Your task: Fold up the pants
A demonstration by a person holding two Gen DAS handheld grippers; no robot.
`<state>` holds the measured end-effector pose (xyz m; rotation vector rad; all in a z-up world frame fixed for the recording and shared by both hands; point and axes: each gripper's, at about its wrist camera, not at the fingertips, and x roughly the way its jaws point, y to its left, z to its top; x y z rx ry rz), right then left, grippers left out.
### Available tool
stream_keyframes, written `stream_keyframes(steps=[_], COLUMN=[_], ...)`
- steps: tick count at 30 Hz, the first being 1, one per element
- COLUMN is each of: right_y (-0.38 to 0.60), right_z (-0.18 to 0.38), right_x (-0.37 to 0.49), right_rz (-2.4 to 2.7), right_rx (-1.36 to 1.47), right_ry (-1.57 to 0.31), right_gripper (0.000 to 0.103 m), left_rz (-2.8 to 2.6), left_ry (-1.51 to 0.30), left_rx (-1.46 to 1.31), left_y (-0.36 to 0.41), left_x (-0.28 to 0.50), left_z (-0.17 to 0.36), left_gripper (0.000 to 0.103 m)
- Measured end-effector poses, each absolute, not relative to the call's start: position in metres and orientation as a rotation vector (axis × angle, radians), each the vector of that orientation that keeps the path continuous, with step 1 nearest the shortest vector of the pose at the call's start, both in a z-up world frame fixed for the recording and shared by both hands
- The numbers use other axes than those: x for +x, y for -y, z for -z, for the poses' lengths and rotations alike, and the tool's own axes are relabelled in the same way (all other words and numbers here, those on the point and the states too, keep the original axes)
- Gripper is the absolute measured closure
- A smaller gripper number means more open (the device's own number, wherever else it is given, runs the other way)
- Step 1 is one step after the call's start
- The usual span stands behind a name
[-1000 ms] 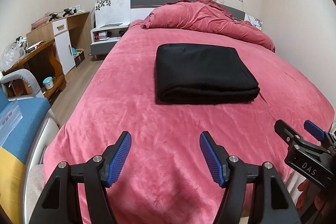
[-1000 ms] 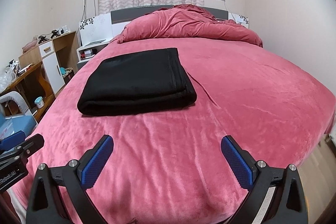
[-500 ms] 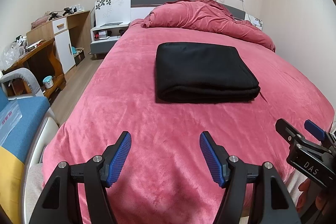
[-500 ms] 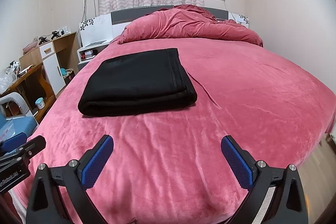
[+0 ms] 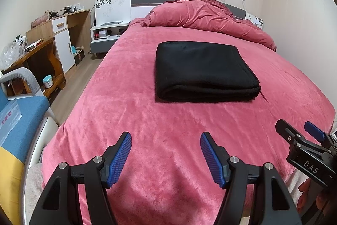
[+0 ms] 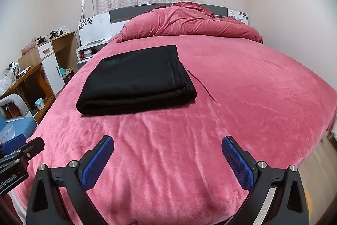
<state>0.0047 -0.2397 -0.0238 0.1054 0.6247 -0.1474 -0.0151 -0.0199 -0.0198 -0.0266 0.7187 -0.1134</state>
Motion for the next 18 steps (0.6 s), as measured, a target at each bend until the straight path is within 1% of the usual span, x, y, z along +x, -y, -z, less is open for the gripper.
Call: stream_keyframes(steps=[18], right_y=[0.2436], right_z=[0.0254], right_x=[0.006], right_rz=[0.146], right_rx=[0.116], right_ry=[-0.638], right_gripper=[0.0], left_rz=[0.116], left_ry=[-0.721], left_rx=[-0.018], left_y=[0.0208], left_x=[-0.0153], left_z=[0.0204], left_gripper=[0.034])
